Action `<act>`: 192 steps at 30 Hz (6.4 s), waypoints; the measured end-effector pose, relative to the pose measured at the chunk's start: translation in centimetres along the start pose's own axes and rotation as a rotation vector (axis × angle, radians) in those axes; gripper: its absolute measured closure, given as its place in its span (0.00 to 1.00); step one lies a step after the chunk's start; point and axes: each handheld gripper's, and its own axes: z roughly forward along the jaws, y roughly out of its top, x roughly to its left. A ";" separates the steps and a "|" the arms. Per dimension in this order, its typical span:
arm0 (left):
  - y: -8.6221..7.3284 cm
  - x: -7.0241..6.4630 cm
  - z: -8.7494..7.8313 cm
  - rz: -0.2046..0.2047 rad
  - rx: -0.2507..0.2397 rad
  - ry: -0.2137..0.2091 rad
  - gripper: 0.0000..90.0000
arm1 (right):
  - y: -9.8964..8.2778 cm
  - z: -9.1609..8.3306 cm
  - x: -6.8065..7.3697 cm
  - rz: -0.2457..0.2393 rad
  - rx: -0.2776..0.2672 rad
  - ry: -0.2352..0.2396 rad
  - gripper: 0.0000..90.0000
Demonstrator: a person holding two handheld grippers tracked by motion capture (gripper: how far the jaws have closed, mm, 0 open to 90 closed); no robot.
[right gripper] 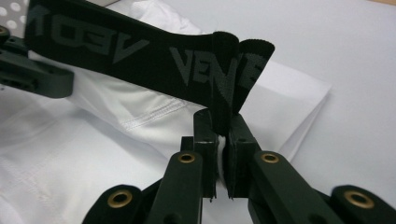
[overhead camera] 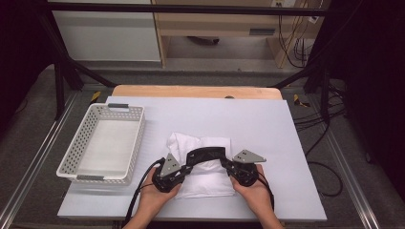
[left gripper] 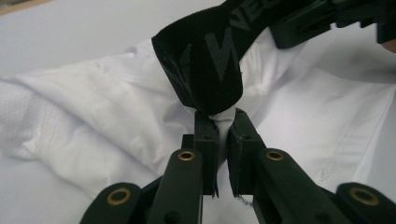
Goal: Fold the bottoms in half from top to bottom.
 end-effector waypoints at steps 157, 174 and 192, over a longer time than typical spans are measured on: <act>-2.6 -3.1 -2.9 0.008 0.117 -0.001 0.74 | -1.9 -2.2 4.6 -0.263 0.171 0.121 0.83; -1.4 -3.4 -4.1 0.031 0.006 -0.056 0.55 | -1.3 -3.8 4.8 -0.196 0.087 0.187 0.50; -1.9 -4.0 -2.3 0.050 0.111 -0.102 0.86 | -1.8 -2.6 5.0 -0.257 0.170 0.170 0.87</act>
